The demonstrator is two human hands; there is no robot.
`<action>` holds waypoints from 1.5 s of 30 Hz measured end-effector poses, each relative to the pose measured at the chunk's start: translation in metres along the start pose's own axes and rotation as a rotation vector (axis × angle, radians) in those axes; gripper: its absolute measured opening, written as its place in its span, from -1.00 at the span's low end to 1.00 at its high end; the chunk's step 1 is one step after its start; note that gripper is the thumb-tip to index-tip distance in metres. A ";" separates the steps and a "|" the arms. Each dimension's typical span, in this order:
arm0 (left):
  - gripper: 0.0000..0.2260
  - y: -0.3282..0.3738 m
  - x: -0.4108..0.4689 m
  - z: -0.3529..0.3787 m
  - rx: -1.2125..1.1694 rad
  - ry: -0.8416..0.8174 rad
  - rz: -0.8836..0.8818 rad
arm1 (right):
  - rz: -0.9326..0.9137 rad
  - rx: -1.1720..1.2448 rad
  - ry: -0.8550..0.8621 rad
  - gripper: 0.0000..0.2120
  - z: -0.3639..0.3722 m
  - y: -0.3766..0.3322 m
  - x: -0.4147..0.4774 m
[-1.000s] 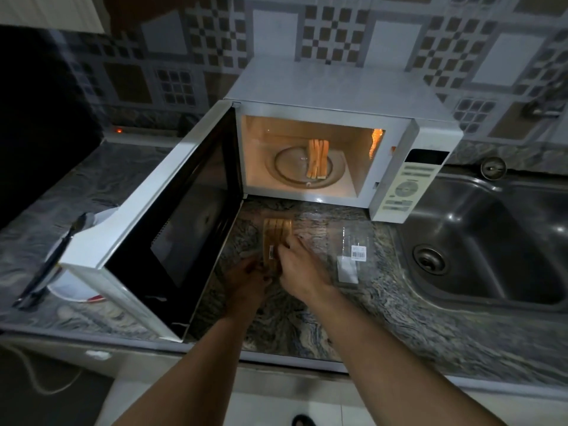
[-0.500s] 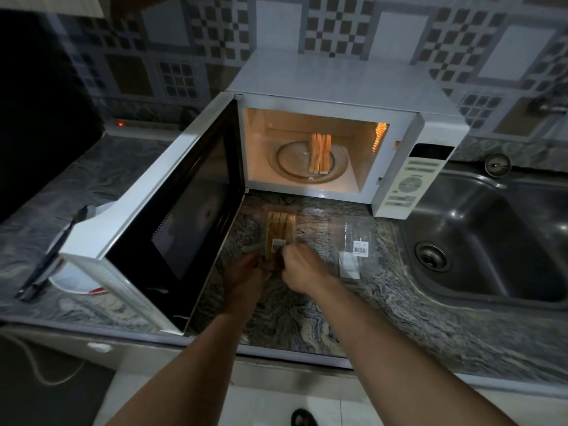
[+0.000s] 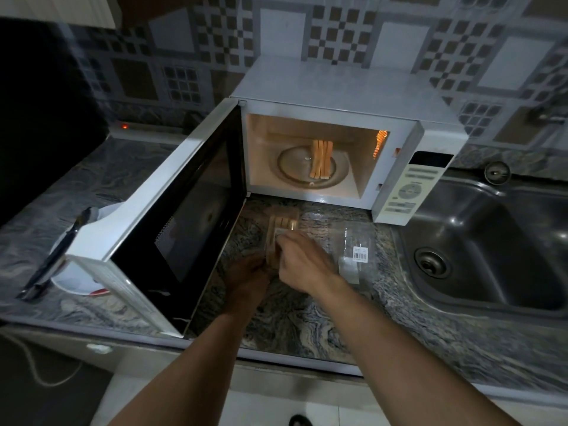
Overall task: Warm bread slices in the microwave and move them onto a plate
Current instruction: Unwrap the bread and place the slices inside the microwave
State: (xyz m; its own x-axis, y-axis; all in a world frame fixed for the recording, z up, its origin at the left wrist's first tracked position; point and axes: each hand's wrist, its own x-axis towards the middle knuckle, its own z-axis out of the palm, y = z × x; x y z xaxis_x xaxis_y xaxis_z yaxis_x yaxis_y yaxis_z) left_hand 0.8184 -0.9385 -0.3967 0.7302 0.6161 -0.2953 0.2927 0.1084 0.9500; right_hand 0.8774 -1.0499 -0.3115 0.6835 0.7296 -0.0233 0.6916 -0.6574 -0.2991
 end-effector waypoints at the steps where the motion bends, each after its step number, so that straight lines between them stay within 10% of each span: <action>1: -0.85 0.005 -0.002 -0.001 0.213 0.029 0.093 | -0.018 -0.001 0.043 -0.69 -0.003 0.002 -0.001; 3: -0.78 0.015 -0.005 0.000 0.471 0.135 0.236 | -0.035 0.005 0.109 -0.70 -0.008 0.005 -0.001; 12: -0.71 0.074 -0.007 0.003 0.238 0.069 0.634 | 0.048 0.097 0.394 -0.84 -0.016 0.015 0.010; 22: -0.89 0.085 0.015 0.013 0.109 0.081 0.552 | 0.535 0.426 0.214 -0.53 -0.002 0.005 0.008; 45: -0.90 0.080 0.047 0.004 0.263 0.141 0.626 | 0.657 0.252 0.188 -0.74 0.012 -0.009 0.036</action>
State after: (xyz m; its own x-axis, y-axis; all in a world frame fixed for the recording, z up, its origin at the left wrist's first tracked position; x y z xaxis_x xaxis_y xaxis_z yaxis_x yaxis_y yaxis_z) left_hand 0.8781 -0.9040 -0.3351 0.7286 0.5984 0.3332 -0.0047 -0.4822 0.8760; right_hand 0.8931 -1.0152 -0.3215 0.9834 0.1394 -0.1160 0.0652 -0.8688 -0.4909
